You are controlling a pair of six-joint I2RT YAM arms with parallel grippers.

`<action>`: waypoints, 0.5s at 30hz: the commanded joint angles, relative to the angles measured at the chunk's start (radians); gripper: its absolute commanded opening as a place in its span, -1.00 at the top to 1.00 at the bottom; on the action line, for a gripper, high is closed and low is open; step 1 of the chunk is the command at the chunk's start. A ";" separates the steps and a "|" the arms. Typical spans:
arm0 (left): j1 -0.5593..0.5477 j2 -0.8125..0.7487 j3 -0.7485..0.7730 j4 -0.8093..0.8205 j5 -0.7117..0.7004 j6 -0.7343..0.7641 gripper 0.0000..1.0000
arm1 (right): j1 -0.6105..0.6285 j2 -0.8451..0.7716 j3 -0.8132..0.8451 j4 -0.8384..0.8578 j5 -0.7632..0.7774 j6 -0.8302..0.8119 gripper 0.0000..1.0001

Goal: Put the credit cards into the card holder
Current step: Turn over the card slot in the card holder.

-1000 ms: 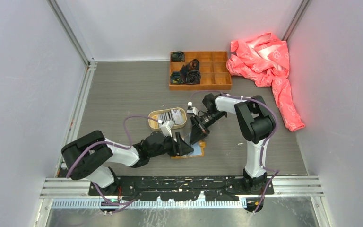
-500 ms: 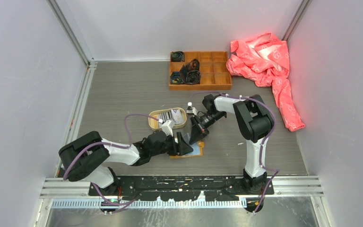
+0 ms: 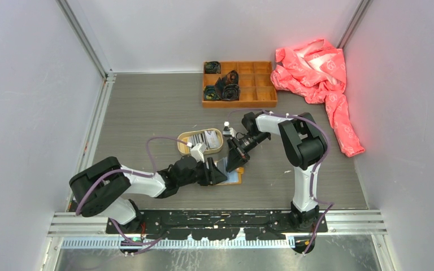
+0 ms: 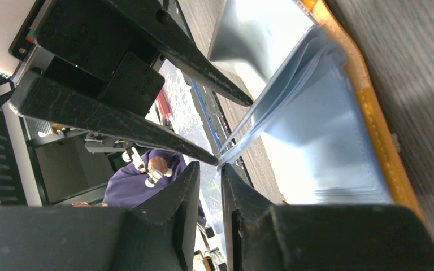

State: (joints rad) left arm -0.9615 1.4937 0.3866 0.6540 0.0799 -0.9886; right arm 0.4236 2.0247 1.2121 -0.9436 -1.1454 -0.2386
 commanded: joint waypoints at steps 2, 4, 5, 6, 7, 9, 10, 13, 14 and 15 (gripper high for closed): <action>0.013 -0.029 -0.029 0.071 0.008 -0.008 0.04 | 0.004 -0.019 0.032 -0.019 0.029 -0.032 0.47; 0.015 -0.032 -0.033 0.074 0.009 -0.008 0.05 | 0.004 -0.027 0.023 0.005 0.064 -0.018 0.47; 0.016 -0.034 -0.036 0.074 0.011 -0.010 0.06 | 0.004 -0.034 0.018 0.021 0.086 -0.007 0.46; 0.019 -0.034 -0.038 0.076 0.011 -0.010 0.06 | 0.004 -0.042 0.012 0.042 0.108 0.004 0.46; 0.020 -0.037 -0.040 0.078 0.012 -0.010 0.06 | 0.004 -0.053 0.006 0.057 0.129 0.012 0.46; 0.024 -0.042 -0.045 0.079 0.013 -0.010 0.07 | 0.004 -0.069 -0.003 0.083 0.165 0.020 0.47; 0.025 -0.043 -0.048 0.079 0.012 -0.010 0.07 | 0.004 -0.081 -0.006 0.090 0.180 0.021 0.47; 0.034 -0.054 -0.056 0.077 0.012 -0.010 0.08 | 0.004 -0.126 -0.013 0.113 0.233 0.020 0.46; 0.036 -0.058 -0.060 0.076 0.013 -0.010 0.08 | 0.004 -0.144 -0.015 0.120 0.255 0.015 0.46; 0.039 -0.062 -0.063 0.075 0.013 -0.010 0.08 | 0.004 -0.164 -0.020 0.130 0.278 0.013 0.46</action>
State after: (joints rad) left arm -0.9360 1.4673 0.3389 0.6834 0.0910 -0.9958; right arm 0.4236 1.9842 1.1927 -0.8627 -0.9546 -0.2279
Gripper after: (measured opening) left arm 0.462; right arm 0.268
